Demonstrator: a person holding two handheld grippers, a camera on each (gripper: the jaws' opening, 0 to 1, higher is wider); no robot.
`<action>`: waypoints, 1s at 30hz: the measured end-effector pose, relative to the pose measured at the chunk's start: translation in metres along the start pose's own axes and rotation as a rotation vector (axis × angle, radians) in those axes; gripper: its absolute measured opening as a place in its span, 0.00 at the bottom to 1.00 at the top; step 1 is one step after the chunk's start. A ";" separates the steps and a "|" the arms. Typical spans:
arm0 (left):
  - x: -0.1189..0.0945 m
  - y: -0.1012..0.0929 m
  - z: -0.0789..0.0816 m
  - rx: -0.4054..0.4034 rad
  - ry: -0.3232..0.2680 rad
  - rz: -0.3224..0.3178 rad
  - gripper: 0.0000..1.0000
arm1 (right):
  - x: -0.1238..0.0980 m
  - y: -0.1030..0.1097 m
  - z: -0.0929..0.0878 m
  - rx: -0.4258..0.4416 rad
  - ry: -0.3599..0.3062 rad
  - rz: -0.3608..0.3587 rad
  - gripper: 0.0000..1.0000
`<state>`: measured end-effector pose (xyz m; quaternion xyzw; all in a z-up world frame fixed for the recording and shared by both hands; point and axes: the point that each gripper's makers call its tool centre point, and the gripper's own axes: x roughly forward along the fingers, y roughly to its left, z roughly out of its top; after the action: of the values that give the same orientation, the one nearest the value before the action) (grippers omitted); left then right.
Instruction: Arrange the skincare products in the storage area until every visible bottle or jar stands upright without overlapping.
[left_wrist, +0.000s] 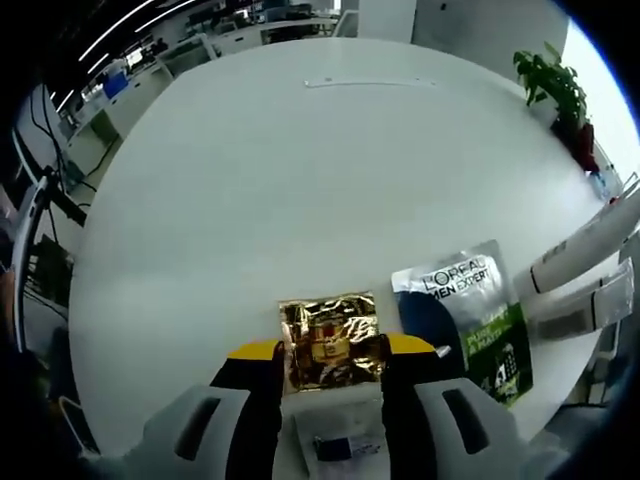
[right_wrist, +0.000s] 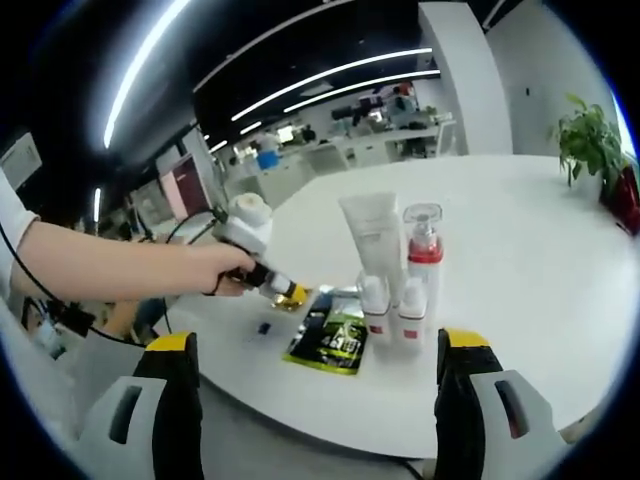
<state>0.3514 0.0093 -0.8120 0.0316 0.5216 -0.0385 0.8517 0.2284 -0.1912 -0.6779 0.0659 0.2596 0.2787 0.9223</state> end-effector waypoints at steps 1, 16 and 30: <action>0.000 0.000 0.001 -0.001 -0.002 -0.002 0.38 | 0.000 0.000 0.000 0.001 0.000 0.001 0.98; -0.014 0.013 -0.001 -0.018 -0.031 -0.015 0.47 | 0.001 0.001 -0.001 -0.005 0.011 0.004 0.98; -0.053 0.036 -0.004 -0.056 -0.168 -0.166 0.64 | 0.003 0.002 -0.004 -0.031 0.035 0.000 0.99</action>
<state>0.3271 0.0474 -0.7664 -0.0387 0.4500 -0.0970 0.8869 0.2273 -0.1877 -0.6823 0.0465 0.2713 0.2839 0.9185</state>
